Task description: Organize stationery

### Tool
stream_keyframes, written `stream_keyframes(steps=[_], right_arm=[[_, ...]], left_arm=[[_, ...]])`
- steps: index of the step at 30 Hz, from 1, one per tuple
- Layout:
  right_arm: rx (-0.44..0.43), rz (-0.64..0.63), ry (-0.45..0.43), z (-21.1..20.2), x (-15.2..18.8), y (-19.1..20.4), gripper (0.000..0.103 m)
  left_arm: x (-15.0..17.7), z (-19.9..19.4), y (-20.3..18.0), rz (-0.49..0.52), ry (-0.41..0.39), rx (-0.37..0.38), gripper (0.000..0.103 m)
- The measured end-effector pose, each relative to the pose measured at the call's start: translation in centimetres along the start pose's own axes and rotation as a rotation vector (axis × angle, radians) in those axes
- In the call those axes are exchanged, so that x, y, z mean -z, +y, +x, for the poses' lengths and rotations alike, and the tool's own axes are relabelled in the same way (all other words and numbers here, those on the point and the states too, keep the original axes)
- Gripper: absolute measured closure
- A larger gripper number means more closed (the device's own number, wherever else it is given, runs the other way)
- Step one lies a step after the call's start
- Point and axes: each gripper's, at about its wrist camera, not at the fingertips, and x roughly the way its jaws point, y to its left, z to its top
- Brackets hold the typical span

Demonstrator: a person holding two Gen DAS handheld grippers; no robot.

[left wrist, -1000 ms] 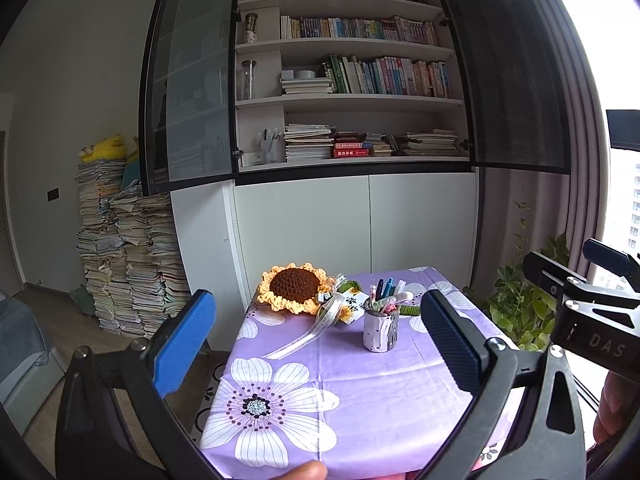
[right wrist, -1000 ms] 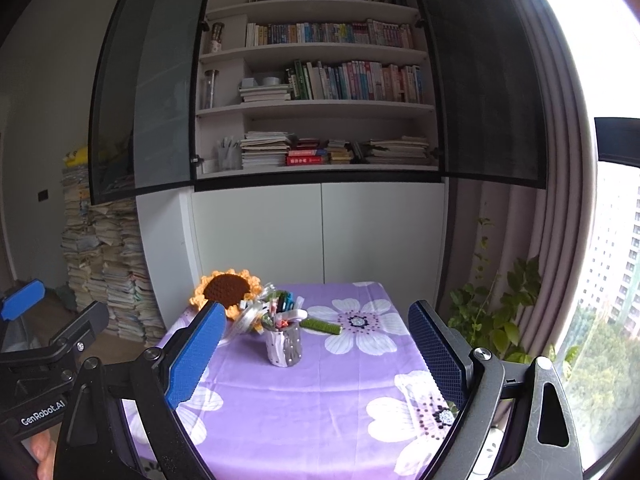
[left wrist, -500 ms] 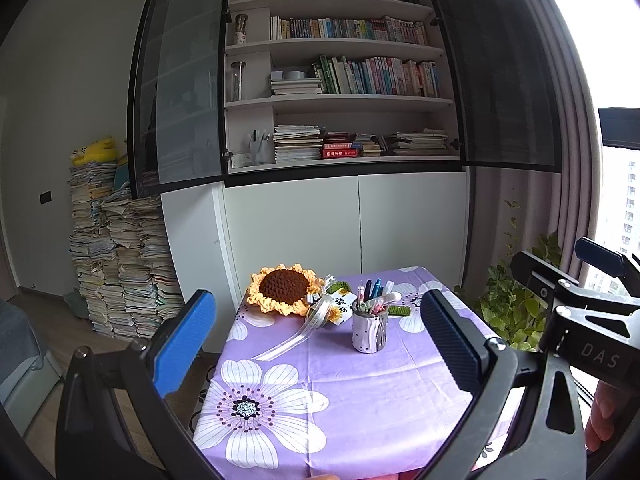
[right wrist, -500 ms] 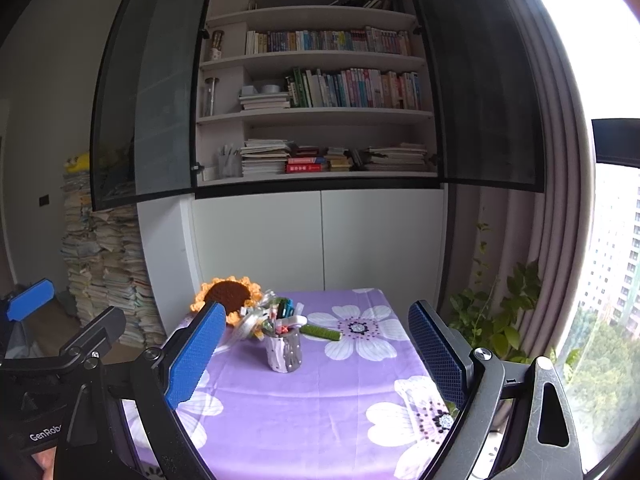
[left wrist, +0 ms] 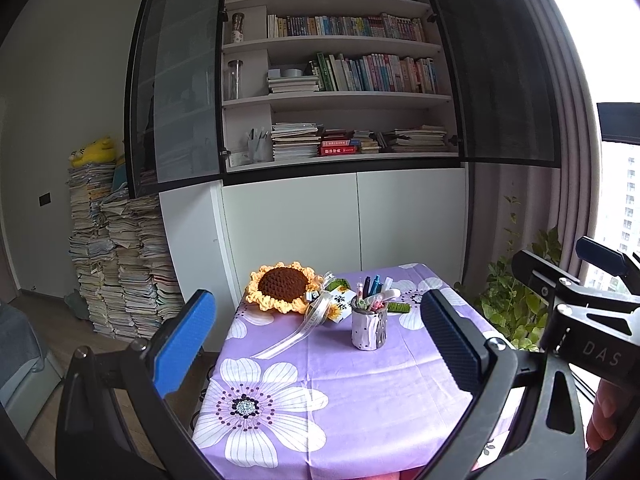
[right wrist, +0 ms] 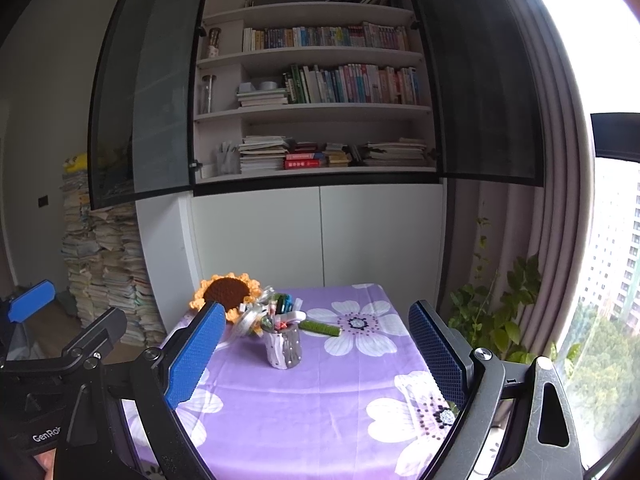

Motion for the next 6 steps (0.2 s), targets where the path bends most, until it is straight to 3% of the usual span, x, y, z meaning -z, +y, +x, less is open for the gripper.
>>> stream_keyframes(steps=[6], right_arm=[[0.002,0.003,0.004,0.05,0.16,-0.03,0.01]], left_arm=[[0.09,0.11,-0.05,0.006,0.002,-0.002,0.001]])
